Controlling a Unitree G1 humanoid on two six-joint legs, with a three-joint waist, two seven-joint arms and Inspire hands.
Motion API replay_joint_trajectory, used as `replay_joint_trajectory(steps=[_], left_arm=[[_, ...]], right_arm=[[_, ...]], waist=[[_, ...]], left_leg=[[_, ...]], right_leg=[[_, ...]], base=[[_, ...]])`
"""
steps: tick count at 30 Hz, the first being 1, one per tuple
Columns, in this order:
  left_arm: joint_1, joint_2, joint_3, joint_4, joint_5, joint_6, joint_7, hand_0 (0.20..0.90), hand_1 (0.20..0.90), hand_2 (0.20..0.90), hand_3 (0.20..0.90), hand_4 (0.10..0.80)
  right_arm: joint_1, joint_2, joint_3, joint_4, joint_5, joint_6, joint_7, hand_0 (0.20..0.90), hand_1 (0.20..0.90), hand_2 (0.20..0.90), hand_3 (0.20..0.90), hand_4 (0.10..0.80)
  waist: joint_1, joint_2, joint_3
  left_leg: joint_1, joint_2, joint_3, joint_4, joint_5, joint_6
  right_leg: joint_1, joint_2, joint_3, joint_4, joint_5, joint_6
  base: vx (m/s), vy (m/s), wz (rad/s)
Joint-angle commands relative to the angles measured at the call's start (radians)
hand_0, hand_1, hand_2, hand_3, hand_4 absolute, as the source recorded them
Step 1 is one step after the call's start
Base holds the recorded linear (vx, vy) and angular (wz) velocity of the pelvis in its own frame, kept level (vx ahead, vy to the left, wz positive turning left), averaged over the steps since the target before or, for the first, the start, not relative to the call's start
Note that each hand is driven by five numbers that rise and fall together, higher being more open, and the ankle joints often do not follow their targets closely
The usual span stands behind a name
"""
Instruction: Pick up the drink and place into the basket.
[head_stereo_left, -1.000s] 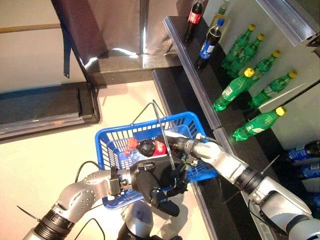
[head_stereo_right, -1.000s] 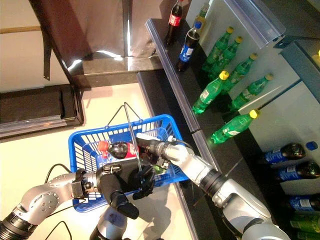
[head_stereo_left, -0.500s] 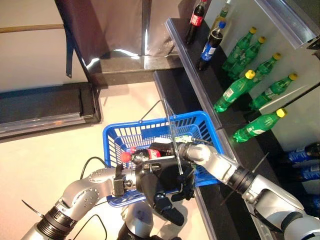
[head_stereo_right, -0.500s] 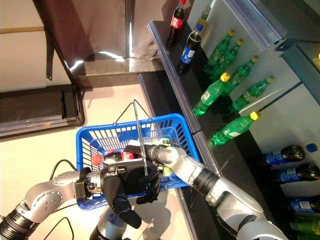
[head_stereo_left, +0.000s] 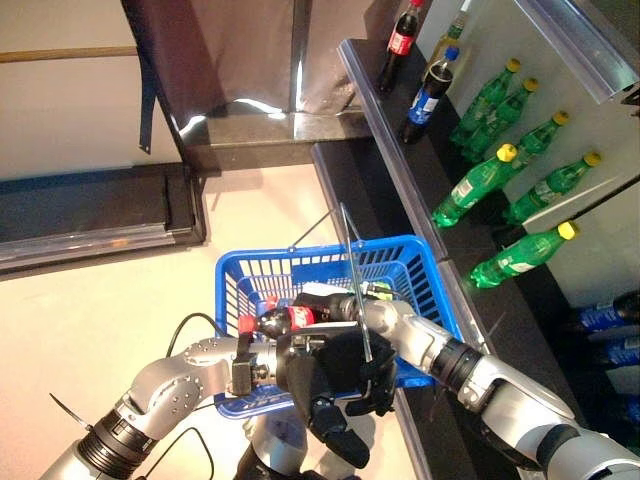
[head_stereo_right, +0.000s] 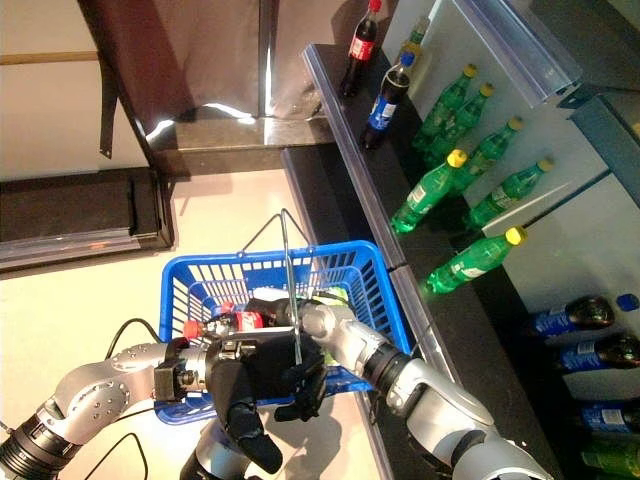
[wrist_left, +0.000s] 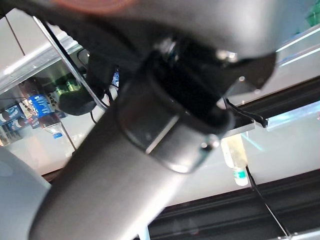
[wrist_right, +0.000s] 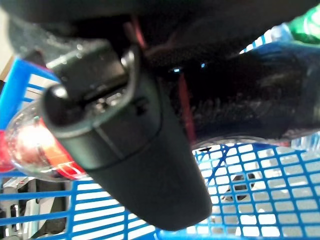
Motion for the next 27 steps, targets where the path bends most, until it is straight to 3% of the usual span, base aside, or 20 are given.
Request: replay_joint_trajectory(steps=[1,7,8,9,10,27], left_arm=[[-0.230,-0.294,-0.056,-0.351,-0.210,-0.240,-0.298,0.300,0.300,0.300,0.200,0.100],[-0.241,-0.310,-0.068,-0.354,-0.199,-0.235,-0.295,0.300,0.300,0.300,0.200,0.100],[-0.244,-0.313,-0.070,-0.353,-0.197,-0.237,-0.293,0.300,0.300,0.300,0.200,0.100],[-0.246,-0.316,-0.071,-0.352,-0.194,-0.238,-0.289,0.300,0.300,0.300,0.200,0.100],[-0.246,-0.319,-0.072,-0.352,-0.191,-0.237,-0.289,0.300,0.300,0.300,0.200,0.100],[-0.256,-0.336,-0.072,-0.348,-0.177,-0.226,-0.276,0.300,0.300,0.300,0.200,0.100]], right_arm=[[-0.040,0.082,0.061,0.075,-0.064,-0.074,-0.092,0.300,0.300,0.300,0.200,0.100],[-0.035,0.123,0.046,0.136,-0.125,-0.045,-0.141,0.309,0.309,0.309,0.211,0.111],[-0.033,0.128,0.042,0.146,-0.133,-0.037,-0.152,0.592,0.592,0.592,0.540,0.440],[-0.032,0.135,0.037,0.155,-0.141,-0.036,-0.156,0.832,0.832,0.832,0.820,0.720],[-0.030,0.138,0.035,0.161,-0.147,-0.036,-0.159,0.900,0.900,0.900,0.900,0.800],[-0.024,0.152,0.020,0.197,-0.156,-0.009,-0.175,0.900,0.900,0.900,0.900,0.800]], waist=[[0.014,0.022,-0.347],[0.017,0.020,-0.350],[0.016,0.021,-0.350],[0.015,0.022,-0.350],[0.015,0.022,-0.350],[0.009,0.020,-0.354]], left_leg=[[0.057,-0.017,-0.055,-0.068,-0.032,0.036],[0.054,-0.021,-0.061,-0.069,-0.031,0.038],[0.053,-0.021,-0.061,-0.069,-0.031,0.039],[0.053,-0.020,-0.060,-0.069,-0.031,0.039],[0.053,-0.020,-0.060,-0.069,-0.032,0.039],[0.048,-0.018,-0.051,-0.069,-0.032,0.039]], right_leg=[[-0.025,0.062,0.005,0.083,-0.012,-0.075],[-0.026,0.065,0.010,0.078,-0.011,-0.074],[-0.027,0.065,0.010,0.078,-0.011,-0.074],[-0.028,0.064,0.011,0.079,-0.010,-0.074],[-0.029,0.064,0.012,0.078,-0.011,-0.073],[-0.031,0.065,0.018,0.070,-0.006,-0.072]], base=[[0.000,0.000,0.00],[0.000,0.000,0.00],[0.000,0.000,0.00],[0.000,0.000,0.00],[0.000,0.000,0.00],[0.000,0.000,0.00]])
